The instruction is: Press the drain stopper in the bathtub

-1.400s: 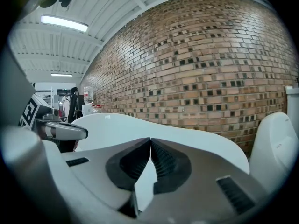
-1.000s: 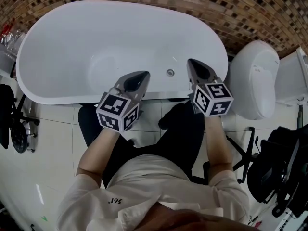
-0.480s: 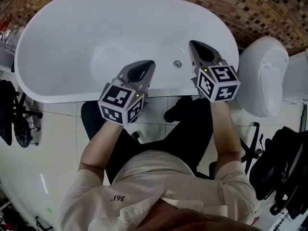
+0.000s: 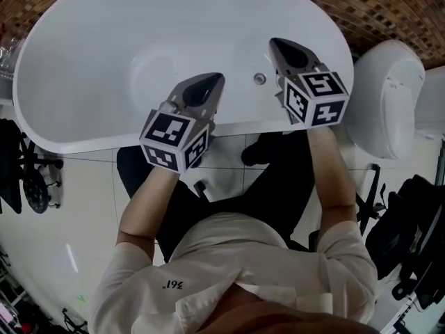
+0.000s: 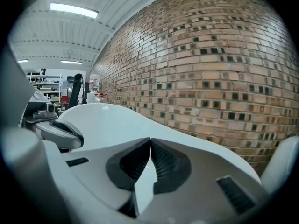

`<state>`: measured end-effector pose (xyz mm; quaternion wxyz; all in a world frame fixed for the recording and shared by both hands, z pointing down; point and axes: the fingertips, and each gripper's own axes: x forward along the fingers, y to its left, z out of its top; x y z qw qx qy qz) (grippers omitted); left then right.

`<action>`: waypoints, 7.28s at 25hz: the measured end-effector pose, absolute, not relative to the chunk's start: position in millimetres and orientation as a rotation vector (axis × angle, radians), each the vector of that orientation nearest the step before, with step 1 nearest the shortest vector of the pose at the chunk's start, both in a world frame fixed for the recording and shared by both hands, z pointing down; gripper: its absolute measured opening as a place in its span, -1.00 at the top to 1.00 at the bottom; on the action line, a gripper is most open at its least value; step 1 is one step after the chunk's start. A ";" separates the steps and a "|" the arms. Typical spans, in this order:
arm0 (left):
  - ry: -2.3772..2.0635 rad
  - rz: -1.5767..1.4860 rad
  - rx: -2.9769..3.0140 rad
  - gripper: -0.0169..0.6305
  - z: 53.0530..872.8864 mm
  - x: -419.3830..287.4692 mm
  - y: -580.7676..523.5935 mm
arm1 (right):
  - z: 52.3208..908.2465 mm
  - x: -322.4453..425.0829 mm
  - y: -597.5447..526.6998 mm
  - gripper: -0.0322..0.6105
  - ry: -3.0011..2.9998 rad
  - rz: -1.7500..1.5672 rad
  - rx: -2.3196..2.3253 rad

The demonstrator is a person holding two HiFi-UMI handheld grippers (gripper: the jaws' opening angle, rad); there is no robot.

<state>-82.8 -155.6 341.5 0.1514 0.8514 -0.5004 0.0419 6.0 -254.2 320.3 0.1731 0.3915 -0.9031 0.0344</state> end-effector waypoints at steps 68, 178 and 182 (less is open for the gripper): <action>-1.286 0.410 2.213 0.92 499.8 -61.3 -265.8 | 600.7 -9.6 -411.4 0.85 -2.121 0.309 0.950; -1.137 0.524 1.965 0.92 601.4 -39.6 -304.4 | 762.3 98.2 -406.0 0.86 -1.658 0.605 0.764; -1.148 0.549 1.962 0.92 601.3 -39.9 -307.3 | 751.4 96.7 -406.7 0.86 -1.661 0.596 0.778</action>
